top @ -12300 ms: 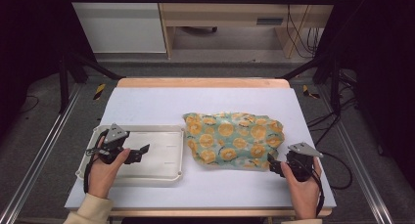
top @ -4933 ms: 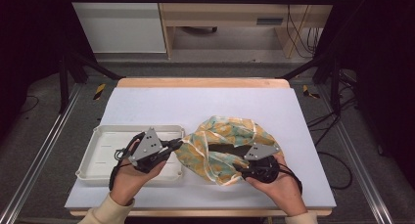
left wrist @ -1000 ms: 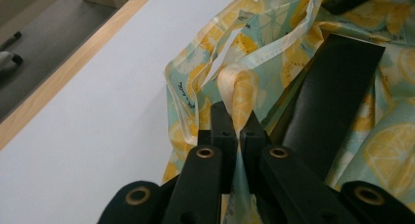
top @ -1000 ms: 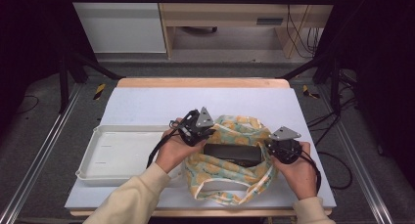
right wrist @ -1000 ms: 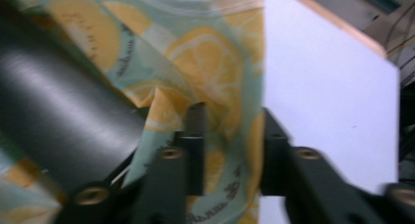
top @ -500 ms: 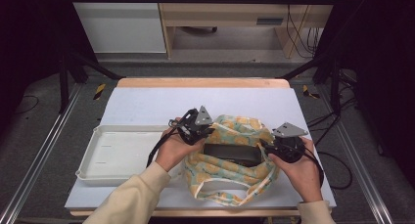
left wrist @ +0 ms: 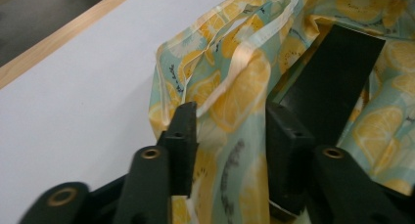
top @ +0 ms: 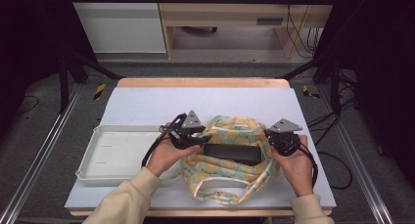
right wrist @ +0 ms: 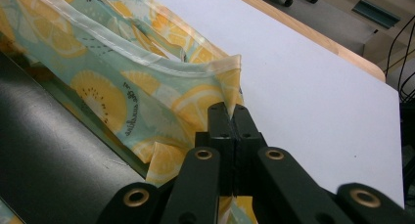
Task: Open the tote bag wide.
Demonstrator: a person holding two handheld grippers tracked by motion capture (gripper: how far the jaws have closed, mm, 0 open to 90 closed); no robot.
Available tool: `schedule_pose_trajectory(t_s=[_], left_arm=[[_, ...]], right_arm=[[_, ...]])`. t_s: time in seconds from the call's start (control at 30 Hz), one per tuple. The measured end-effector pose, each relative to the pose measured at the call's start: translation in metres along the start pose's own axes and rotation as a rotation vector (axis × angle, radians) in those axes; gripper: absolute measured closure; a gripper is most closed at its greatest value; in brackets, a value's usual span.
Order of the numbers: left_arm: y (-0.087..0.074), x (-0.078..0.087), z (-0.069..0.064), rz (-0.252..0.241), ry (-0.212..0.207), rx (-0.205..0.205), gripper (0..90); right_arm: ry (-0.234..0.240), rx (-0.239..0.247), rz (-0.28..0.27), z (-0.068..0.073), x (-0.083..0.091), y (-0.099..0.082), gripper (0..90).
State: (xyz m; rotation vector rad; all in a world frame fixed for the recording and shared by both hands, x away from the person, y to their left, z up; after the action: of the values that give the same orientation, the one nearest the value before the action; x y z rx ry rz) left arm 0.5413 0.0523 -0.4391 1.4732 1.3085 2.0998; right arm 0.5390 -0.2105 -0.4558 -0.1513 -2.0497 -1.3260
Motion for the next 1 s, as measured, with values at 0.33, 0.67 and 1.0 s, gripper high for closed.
schedule_pose_trajectory(t_s=[0.33, 0.67, 1.0], left_arm=[[-0.016, 0.001, 0.008, 0.064, 0.03, 0.017, 88.5], [-0.014, -0.013, 0.012, 0.144, 0.071, -0.012, 90.0], [-0.026, -0.036, 0.019, 0.249, 0.089, -0.014, 90.0]], right_arm=[[-0.011, -0.008, 0.006, 0.0, 0.001, -0.007, 75.5], [-0.043, -0.011, 0.004, 0.002, 0.011, -0.021, 81.6], [0.021, -0.02, 0.109, 0.004, -0.019, -0.039, 90.0]])
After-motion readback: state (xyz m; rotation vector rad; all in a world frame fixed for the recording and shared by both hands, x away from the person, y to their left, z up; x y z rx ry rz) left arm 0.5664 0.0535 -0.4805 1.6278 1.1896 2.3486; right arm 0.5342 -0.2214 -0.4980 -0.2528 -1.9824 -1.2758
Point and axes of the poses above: each handheld gripper's, and its own axes: x roughly backward along the jaws, y roughly out of its top, z roughly to its left, the point moved 7 cm from there along -x, roughly forward along the jaws, and after that the axes turned 1 degree about z, right-handed, at the moved point
